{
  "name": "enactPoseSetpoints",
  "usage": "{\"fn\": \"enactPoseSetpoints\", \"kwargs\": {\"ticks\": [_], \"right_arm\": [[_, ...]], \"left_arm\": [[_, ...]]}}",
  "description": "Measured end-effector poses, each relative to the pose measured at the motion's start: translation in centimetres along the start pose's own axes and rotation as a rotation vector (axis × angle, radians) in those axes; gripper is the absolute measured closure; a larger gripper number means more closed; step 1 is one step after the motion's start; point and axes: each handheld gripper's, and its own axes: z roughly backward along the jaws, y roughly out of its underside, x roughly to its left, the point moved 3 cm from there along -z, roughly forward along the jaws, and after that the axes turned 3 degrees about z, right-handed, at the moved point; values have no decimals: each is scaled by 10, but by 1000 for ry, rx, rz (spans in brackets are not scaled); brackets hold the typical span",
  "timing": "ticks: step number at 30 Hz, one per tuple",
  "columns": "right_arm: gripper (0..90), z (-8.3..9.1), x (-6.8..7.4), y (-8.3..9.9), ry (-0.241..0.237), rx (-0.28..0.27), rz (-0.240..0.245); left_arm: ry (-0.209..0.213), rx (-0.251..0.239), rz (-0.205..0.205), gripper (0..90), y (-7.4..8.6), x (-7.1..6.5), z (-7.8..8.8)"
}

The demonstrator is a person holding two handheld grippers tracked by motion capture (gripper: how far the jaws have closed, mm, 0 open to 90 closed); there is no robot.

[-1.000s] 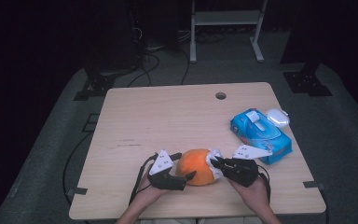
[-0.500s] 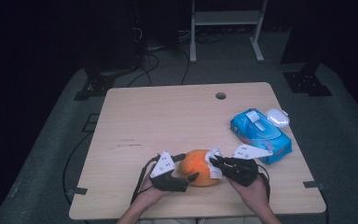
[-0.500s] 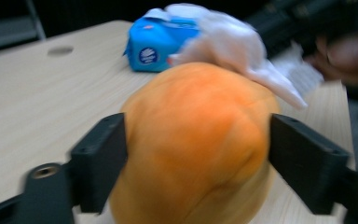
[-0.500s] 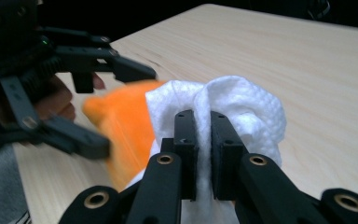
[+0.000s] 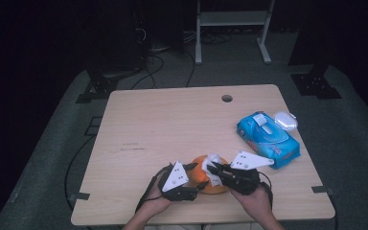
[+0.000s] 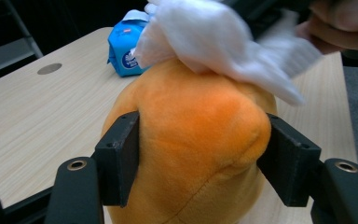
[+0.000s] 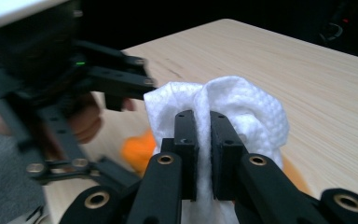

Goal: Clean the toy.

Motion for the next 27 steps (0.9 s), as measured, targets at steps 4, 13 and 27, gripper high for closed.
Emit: {"fn": "enactPoseSetpoints", "kwargs": {"ticks": [4, 13, 27], "right_arm": [[820, 2, -4, 4, 24, -1, -23], [820, -4, 1, 2, -34, -5, -43], [818, -5, -20, 20, 10, 15, -84]], "left_arm": [[2, 4, -22, 351, -2, -2, -3], [-3, 26, -17, 358, 2, -2, -1], [7, -33, 62, 254, 0, 4, 2]]}}
